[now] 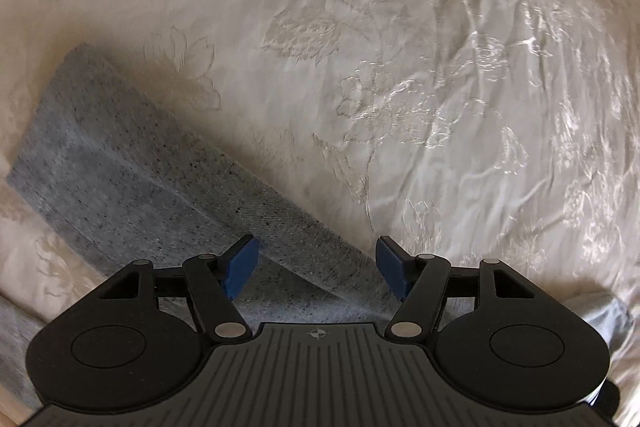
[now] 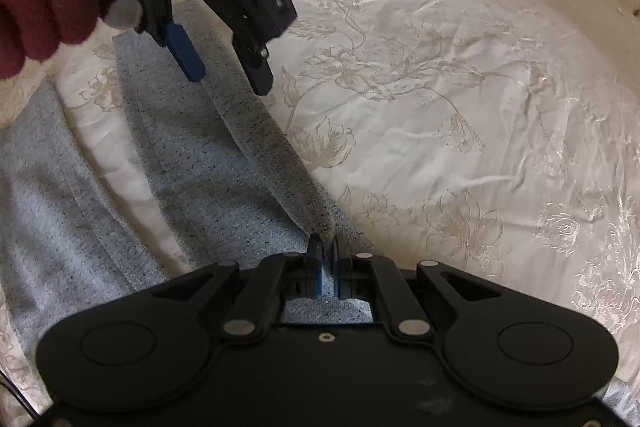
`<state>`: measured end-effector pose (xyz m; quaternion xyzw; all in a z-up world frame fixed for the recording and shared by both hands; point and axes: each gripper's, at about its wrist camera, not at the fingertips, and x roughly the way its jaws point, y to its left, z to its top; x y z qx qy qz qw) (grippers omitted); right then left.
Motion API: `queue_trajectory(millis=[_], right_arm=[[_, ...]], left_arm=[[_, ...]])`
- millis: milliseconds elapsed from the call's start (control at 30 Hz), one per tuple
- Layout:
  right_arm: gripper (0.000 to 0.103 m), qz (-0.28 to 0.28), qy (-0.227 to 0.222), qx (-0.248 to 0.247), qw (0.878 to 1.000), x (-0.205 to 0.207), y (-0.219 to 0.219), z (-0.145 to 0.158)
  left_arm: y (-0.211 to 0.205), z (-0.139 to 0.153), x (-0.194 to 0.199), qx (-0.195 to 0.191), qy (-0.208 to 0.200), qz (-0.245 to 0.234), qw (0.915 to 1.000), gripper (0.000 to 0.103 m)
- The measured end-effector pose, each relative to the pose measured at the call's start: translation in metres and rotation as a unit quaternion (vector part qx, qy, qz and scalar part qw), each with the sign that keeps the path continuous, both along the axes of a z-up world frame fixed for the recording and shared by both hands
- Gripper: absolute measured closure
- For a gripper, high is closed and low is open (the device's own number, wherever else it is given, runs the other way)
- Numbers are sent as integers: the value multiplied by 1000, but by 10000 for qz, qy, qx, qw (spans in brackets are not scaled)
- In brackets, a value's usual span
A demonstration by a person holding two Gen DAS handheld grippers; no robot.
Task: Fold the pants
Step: 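Grasp the sweatpants with the left tool beside the right tool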
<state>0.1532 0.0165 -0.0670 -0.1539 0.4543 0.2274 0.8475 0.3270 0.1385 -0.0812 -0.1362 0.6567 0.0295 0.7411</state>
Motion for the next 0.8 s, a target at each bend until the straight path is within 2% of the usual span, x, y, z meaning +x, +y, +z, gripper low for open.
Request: queue_trajectory(millis=[167,300,333,367,433,467,533,633,700,800], right_arm=[[96,259,-135,-61,9996,-6,1,3],[96,480,-238,-109,9985,-13,2,6],[96,492,-245,-115,9984,-15,2,7],[96,491,-261,-116,9984,-16,2,8],[96,475,-283,-109,9984,-19,1,10],[96,456,-303,-108,9984,-21,1,13],[96,378,-363,-78,9986,-28,1,19],[95,249,-410,82,9988,-47,-1,32],[95,199,-440,137,9987,-63,0,39],[95,188,-453,111,9987,-91,5,44]], left_arm=[[-1,-14,10,-27,169,188,9997,39],[-2,-25,18,379,305,125,9987,39],[-3,-27,19,483,312,60,9983,42],[-2,-28,19,539,293,47,9981,60],[2,-23,15,445,227,136,9987,83],[6,-18,10,346,142,188,9991,83],[11,1,-7,246,-218,225,9992,84],[13,30,-46,294,-744,36,9968,85],[13,43,-79,354,-963,-94,9947,85],[16,55,-125,352,-1081,-76,9935,85]])
